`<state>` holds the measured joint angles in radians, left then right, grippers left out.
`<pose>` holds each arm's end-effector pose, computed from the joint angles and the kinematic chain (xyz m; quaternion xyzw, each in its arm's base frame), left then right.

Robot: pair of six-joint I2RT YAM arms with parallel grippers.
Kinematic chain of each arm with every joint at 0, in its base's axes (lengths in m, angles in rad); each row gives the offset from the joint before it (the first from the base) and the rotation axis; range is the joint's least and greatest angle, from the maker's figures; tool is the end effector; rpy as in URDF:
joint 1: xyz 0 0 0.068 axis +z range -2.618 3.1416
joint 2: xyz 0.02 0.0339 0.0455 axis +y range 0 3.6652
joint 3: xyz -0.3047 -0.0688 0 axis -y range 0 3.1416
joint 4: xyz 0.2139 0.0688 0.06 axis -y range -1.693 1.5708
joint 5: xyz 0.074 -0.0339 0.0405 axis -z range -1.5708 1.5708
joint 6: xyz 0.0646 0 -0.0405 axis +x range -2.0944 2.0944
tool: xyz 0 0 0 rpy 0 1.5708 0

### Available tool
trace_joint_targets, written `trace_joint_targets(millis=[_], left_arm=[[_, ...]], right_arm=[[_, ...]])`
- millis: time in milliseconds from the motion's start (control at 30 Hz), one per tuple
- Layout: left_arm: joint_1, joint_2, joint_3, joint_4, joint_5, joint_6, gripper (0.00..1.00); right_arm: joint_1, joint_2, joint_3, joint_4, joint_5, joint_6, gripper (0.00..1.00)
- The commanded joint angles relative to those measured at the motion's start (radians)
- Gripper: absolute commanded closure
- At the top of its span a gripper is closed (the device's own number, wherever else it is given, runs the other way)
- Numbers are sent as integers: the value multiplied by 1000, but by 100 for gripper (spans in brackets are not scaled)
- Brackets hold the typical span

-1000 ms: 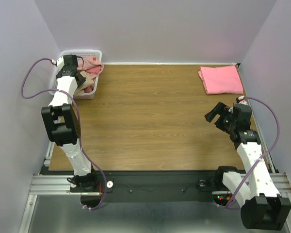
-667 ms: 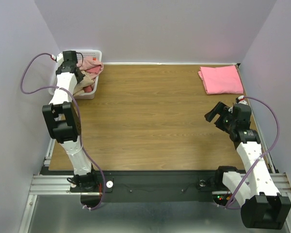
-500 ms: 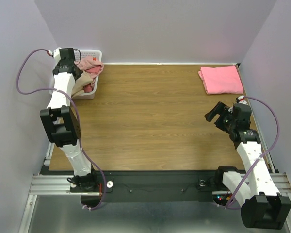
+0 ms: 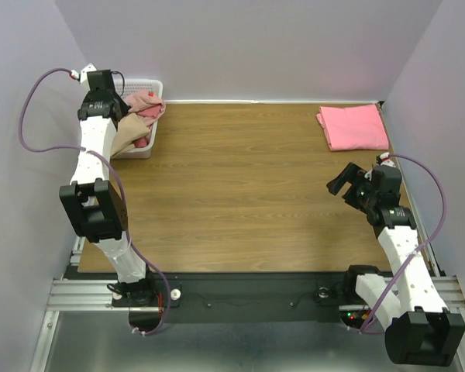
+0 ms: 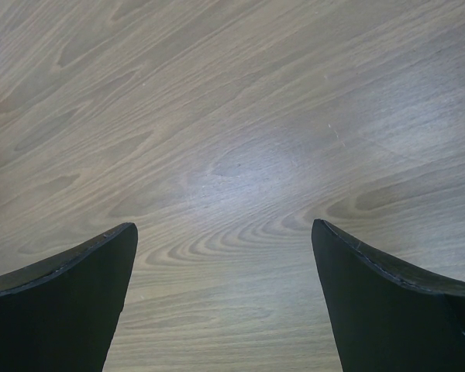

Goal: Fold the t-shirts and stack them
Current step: Grab the tshirt from the pile, then move the tshirt to the center of the board

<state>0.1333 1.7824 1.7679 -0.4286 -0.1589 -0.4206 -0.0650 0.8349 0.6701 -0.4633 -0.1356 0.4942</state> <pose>0.4181 0.0664 0.4092 -0.2712 0.7988 -0.0099 0.5369 0.1482 -0.0009 0.2824 0.2157 0.8629 0.1555 0.4298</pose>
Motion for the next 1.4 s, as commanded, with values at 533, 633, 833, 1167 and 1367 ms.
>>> trace_joint_targets(millis=[533,633,833,1167,1367], left_arm=[[17,236,67,-127,-127,-56,42],[15,252,70,-131,-122,-60,72],[15,172,123,-145,-137,-57,100],[0,-176,212,-53,-4,14,100],[-107,-396,168,105,228,48,100]], right_arm=[[1,12,11,40,7,-9,0],[1,12,13,40,10,-9,0],[1,13,11,40,7,-9,0],[1,6,11,40,2,-9,0],[1,-2,9,40,-4,-9,0]])
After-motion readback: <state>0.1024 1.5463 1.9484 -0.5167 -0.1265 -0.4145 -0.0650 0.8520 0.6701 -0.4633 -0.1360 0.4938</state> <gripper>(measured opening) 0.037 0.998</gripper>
